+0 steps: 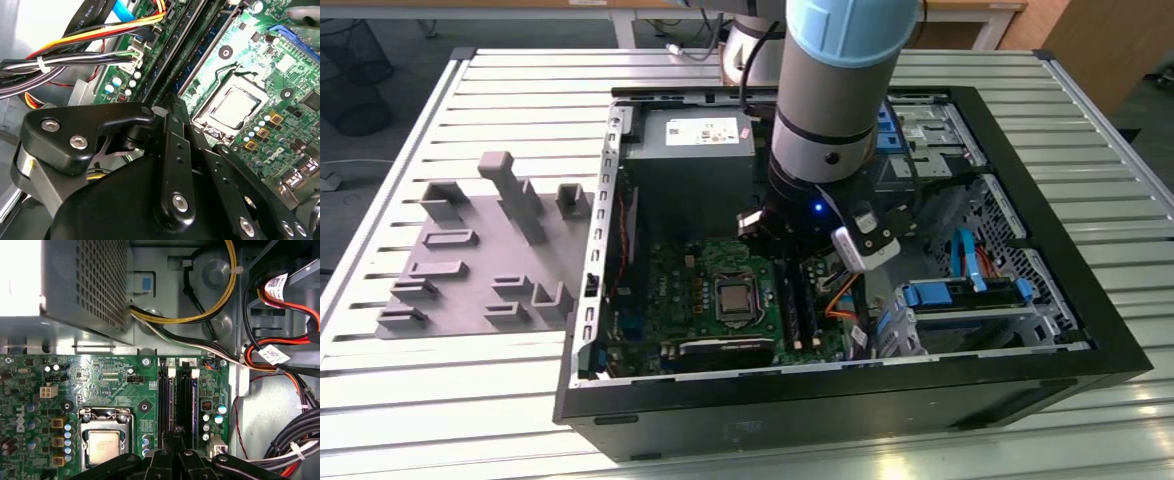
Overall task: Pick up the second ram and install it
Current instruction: 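Press down the second ram until it locks into place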
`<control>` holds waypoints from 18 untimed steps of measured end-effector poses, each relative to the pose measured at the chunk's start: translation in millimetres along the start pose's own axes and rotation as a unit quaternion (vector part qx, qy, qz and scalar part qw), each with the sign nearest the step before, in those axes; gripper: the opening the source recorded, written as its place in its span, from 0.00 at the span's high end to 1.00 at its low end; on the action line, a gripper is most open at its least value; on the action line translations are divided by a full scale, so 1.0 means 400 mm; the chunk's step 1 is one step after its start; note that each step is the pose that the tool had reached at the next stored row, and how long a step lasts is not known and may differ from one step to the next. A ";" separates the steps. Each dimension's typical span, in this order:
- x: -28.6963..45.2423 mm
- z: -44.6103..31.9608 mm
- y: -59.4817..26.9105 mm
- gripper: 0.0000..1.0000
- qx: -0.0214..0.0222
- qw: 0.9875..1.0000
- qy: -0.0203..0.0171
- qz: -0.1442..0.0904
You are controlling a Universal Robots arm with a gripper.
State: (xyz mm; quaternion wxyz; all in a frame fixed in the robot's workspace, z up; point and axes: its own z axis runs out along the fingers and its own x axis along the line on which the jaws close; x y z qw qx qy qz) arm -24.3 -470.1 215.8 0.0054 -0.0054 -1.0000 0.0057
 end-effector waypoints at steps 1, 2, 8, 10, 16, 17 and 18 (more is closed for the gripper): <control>0.000 0.003 0.000 0.89 0.000 1.000 0.000 0.000; 0.000 0.005 0.000 0.89 0.000 1.000 0.000 0.000; 0.000 -0.018 0.001 0.89 -0.001 1.000 0.000 0.000; 0.000 -0.035 0.000 0.89 -0.001 1.000 0.000 0.000; 0.000 -0.053 0.000 0.89 -0.001 1.000 0.000 0.000; 0.000 -0.053 0.000 0.89 -0.001 1.000 0.000 0.000; 0.000 -0.053 0.000 0.89 -0.001 1.000 0.000 0.000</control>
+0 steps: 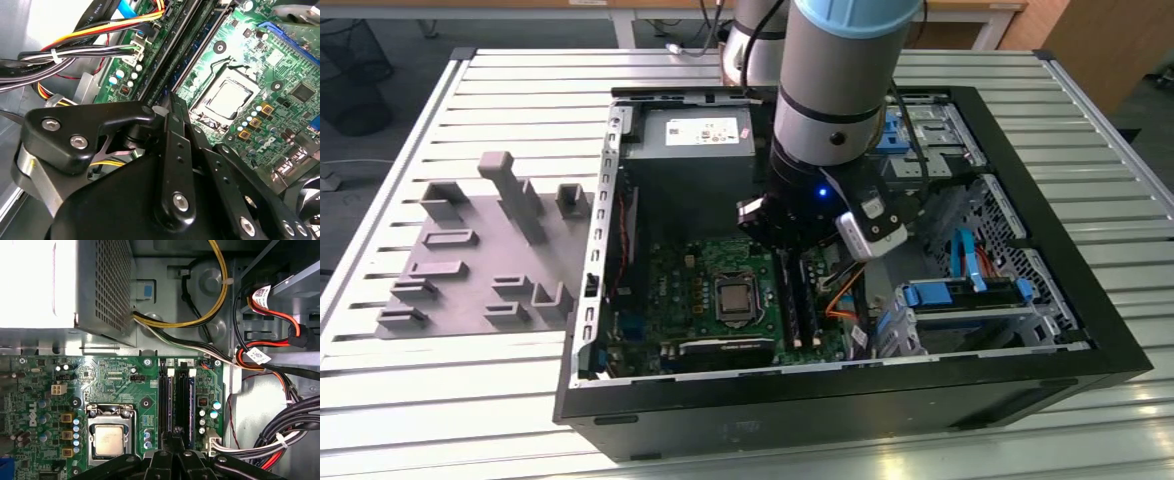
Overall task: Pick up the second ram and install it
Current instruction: 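Press down the second ram until it locks into place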
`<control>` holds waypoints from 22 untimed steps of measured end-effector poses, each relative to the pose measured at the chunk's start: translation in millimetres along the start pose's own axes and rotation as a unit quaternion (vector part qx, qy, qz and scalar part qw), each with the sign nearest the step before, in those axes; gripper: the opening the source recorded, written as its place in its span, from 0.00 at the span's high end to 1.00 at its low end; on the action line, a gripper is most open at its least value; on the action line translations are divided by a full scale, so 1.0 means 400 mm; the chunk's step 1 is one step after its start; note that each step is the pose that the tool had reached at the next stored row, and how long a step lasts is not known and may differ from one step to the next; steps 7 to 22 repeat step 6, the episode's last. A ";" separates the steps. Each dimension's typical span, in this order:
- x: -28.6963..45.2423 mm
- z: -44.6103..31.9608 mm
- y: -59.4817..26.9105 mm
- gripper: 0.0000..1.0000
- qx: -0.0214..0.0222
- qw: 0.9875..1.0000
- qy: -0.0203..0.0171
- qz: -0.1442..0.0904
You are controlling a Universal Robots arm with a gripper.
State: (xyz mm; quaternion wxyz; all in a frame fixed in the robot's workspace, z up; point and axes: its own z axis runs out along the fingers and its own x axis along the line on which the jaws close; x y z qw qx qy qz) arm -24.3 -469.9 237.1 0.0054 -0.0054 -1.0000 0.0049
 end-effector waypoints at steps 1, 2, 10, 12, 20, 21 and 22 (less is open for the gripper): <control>0.000 0.000 0.000 0.89 0.000 1.000 0.000 0.000; 0.000 0.000 0.000 0.89 0.000 1.000 0.000 0.000; 0.000 0.000 0.000 0.89 0.000 1.000 0.000 0.000; 0.000 0.000 0.000 0.89 0.000 1.000 0.000 0.000; 0.000 0.000 0.000 0.89 0.000 1.000 0.000 0.000; 0.000 0.000 0.000 0.89 0.000 1.000 0.000 0.000; 0.000 0.000 0.000 0.89 0.000 1.000 0.000 0.000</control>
